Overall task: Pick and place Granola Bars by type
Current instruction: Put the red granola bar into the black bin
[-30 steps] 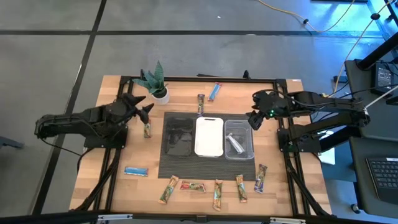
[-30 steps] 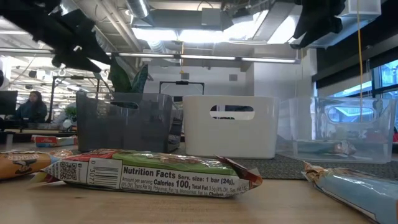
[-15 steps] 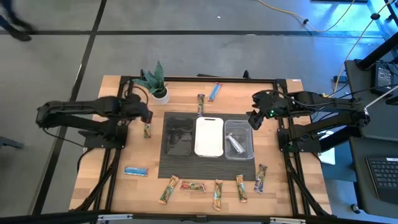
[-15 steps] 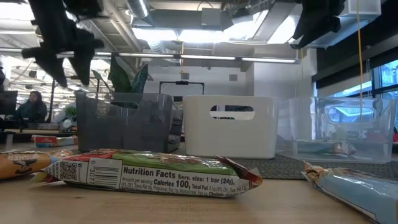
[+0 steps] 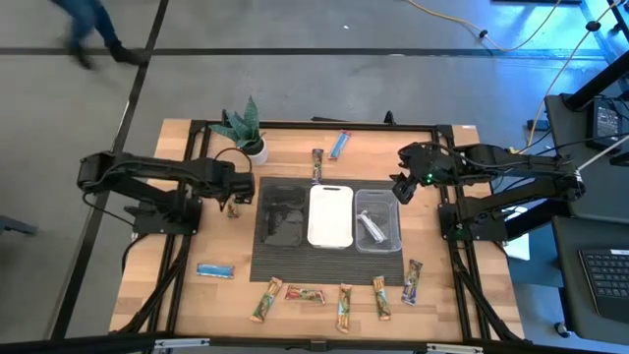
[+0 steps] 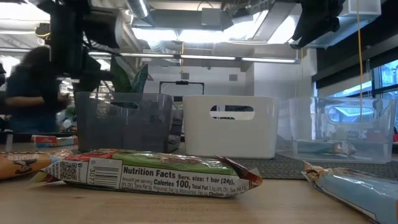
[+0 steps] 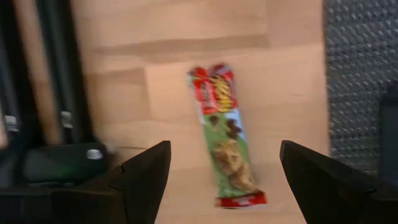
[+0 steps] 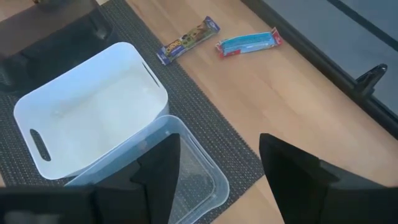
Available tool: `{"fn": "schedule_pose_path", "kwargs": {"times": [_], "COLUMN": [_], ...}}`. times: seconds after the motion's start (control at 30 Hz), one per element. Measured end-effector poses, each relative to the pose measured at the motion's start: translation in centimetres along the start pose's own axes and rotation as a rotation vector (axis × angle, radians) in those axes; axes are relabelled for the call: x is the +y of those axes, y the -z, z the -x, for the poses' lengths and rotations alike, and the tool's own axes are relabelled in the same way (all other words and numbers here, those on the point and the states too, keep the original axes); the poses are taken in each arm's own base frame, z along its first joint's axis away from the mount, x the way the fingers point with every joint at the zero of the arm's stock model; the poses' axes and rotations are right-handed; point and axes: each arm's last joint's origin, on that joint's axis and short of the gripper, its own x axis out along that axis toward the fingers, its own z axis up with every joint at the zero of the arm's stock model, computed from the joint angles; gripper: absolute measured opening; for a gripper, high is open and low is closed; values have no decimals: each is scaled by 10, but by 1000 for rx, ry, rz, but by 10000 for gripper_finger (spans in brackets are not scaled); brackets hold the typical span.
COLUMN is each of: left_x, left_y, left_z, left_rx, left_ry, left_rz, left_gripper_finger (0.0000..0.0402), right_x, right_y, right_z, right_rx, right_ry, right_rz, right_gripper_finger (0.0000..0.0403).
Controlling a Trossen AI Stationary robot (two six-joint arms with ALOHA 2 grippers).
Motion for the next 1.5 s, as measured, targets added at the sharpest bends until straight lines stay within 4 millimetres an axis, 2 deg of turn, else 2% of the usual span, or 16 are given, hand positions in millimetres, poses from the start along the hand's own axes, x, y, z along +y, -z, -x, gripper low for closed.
{"fn": "schedule_pose_path", "kwargs": {"times": [0.23, 0.73, 0.9, 1.03, 1.3, 1.5], "left_x": [-12, -27, -21, -11, -8, -10], "left_y": [2, 2, 3, 10, 9, 9], "left_z": [-17, -40, -52, -67, -60, -59], "left_rx": [36, 66, 80, 107, 88, 96], "left_ry": [-75, -131, -153, -92, -41, -9], "left_rz": [52, -11, -4, 32, 47, 62], "left_gripper_finger": [294, 294, 294, 294, 290, 255], "right_x": [0, 0, 0, 0, 1, 1], "right_y": [0, 0, 0, 0, -1, -2], "right_z": [0, 0, 0, 0, 0, 0], "right_rx": [0, 0, 0, -4, -16, -21], "right_ry": [-1, -1, -1, -3, -4, -5], "right_rz": [22, 26, 22, 19, 16, 14], "right_gripper_finger": [223, 223, 223, 223, 223, 223]}}
